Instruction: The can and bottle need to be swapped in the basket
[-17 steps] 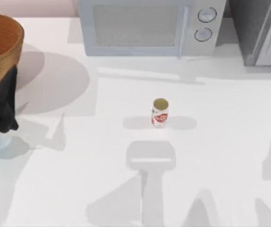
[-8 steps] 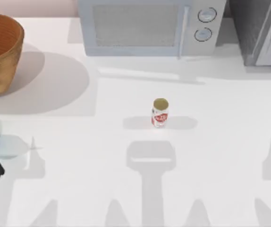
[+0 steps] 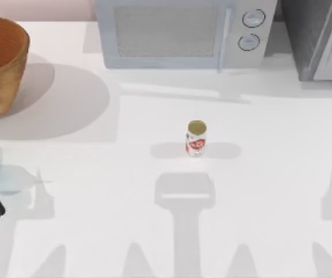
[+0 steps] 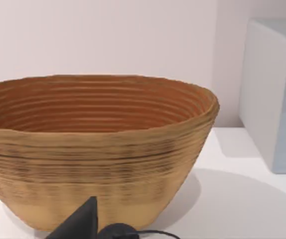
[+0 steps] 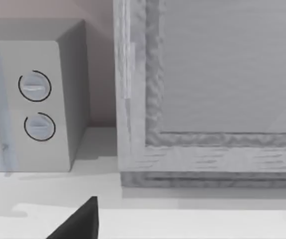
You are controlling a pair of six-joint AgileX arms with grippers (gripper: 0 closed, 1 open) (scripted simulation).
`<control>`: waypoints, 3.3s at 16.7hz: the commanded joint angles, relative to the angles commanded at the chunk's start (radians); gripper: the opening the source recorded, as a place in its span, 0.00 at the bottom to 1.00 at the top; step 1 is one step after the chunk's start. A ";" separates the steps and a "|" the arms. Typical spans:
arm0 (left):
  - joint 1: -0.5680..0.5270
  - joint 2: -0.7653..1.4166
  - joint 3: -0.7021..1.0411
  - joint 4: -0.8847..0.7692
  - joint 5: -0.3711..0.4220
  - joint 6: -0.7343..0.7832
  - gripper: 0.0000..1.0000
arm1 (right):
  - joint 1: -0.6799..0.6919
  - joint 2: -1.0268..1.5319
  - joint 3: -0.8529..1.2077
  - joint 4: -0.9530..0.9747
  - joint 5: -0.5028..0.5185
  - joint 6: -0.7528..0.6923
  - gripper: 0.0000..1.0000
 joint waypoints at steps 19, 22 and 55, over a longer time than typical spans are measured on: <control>0.223 1.403 0.000 1.168 0.251 0.092 1.00 | 0.000 0.000 0.000 0.000 0.000 0.000 1.00; 0.254 1.597 -0.001 1.322 0.283 0.103 1.00 | 0.000 0.000 0.000 0.000 0.000 0.000 1.00; 0.197 1.974 0.214 1.454 0.224 0.082 0.17 | 0.000 0.000 0.000 0.000 0.000 0.000 1.00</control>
